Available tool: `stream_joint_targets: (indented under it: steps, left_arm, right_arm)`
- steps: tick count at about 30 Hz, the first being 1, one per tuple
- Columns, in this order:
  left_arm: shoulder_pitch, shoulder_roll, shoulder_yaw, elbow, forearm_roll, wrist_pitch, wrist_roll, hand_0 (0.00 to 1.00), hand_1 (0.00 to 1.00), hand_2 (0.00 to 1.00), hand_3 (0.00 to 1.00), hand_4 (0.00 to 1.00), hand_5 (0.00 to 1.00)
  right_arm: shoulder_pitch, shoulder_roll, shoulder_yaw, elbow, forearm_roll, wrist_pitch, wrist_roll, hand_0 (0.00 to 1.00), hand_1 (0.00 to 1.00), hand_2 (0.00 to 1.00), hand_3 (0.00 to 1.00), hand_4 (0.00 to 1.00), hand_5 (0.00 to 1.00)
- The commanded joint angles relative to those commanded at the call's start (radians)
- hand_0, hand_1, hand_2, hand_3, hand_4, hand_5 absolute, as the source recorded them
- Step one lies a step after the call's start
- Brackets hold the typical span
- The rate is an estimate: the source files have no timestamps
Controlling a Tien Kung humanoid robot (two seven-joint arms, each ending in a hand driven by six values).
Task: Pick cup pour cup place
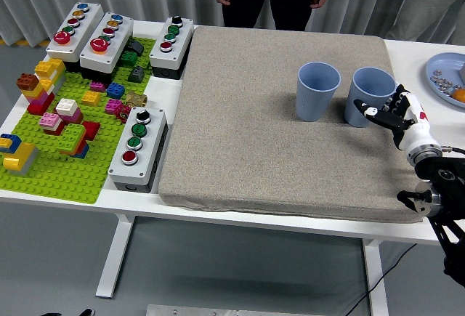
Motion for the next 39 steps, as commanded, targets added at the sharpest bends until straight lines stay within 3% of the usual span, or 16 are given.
stream_joint_targets:
  steps: [18, 28, 39]
  left_arm:
    - [0.002, 0.002, 0.004, 0.000, -0.005, 0.000, -0.001, 0.782, 0.786, 0.852, 0.731, 0.511, 0.985]
    - [0.008, 0.009, -0.005, 0.000, -0.001, 0.000, -0.001, 0.781, 0.786, 0.853, 0.729, 0.511, 0.983]
    - [0.008, 0.012, 0.003, 0.000, -0.007, 0.001, -0.001, 0.781, 0.786, 0.853, 0.730, 0.511, 0.982]
  right_arm:
    - [0.004, -0.012, 0.001, 0.035, -0.014, -0.007, -0.003, 0.877, 0.746, 0.639, 0.708, 0.716, 0.026]
    - [0.028, -0.085, -0.041, 0.120, -0.288, -0.072, -0.001, 0.877, 0.745, 0.638, 0.707, 0.718, 0.032]
    - [0.057, -0.101, -0.097, 0.113, -0.458, -0.099, 0.003, 0.874, 0.745, 0.636, 0.706, 0.719, 0.034]
